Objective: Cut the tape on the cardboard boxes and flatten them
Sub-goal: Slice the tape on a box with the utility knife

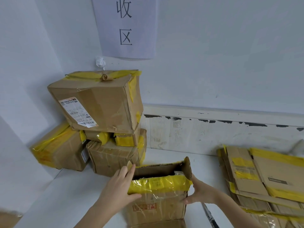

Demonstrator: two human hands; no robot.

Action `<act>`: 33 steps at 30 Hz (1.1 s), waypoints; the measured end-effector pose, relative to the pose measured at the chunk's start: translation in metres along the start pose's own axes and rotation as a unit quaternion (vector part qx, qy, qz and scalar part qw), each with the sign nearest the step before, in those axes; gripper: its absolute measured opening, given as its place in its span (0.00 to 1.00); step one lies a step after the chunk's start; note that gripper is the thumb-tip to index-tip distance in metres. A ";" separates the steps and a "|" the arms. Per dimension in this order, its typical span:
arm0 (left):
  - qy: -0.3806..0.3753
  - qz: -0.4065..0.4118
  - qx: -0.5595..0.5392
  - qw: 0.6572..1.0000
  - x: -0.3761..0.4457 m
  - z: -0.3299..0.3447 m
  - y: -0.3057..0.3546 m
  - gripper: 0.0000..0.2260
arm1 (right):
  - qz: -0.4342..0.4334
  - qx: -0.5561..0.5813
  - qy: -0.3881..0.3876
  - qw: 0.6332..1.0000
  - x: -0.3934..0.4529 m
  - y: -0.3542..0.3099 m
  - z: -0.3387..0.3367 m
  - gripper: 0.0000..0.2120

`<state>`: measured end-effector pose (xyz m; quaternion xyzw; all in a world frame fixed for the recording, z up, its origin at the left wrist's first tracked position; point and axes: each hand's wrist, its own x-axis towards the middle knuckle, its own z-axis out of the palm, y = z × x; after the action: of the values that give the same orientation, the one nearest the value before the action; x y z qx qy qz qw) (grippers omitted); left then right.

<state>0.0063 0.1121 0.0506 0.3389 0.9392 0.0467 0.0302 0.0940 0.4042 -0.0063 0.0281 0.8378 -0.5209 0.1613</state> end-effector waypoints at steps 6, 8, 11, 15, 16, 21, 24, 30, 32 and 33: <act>-0.003 0.039 -0.154 0.987 0.000 0.011 -0.019 0.41 | -0.013 -0.005 -0.008 1.000 0.010 -0.001 -0.005 0.59; 0.012 0.037 -0.193 0.980 -0.001 0.013 -0.022 0.39 | -0.021 -0.006 0.026 0.999 0.013 -0.001 -0.002 0.54; 0.046 0.015 -0.267 0.962 -0.004 0.018 -0.029 0.38 | -0.030 -0.015 0.088 0.996 0.017 0.000 0.009 0.56; 0.087 -0.002 -0.338 0.937 -0.016 0.023 -0.035 0.31 | -0.034 0.005 0.125 0.992 0.020 0.002 0.021 0.69; 0.098 0.001 -0.352 0.931 -0.018 0.022 -0.035 0.33 | -0.034 0.008 0.136 0.990 0.020 0.002 0.023 0.69; 0.171 0.027 -0.445 0.879 -0.022 0.009 -0.034 0.41 | -0.035 0.068 0.222 0.972 0.021 -0.006 0.022 0.66; 0.193 -0.010 -0.582 0.790 -0.015 0.010 -0.027 0.47 | -0.042 0.119 0.264 0.956 0.022 -0.019 0.020 0.61; 0.110 -0.108 -0.710 0.687 0.003 0.013 -0.024 0.23 | -0.056 0.171 0.290 0.940 0.017 -0.035 0.013 0.54; 0.073 -0.110 -0.720 0.681 0.006 0.008 -0.023 0.21 | -0.075 0.171 0.286 0.940 0.010 -0.041 0.011 0.56; 0.054 -0.125 -0.734 0.666 0.008 0.005 -0.023 0.21 | -0.084 0.165 0.284 0.941 0.006 -0.045 0.011 0.57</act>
<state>-0.0137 0.0997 0.0425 0.0832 0.6349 0.7346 0.2242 0.0808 0.3736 0.0263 0.1309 0.7503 -0.6339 -0.1348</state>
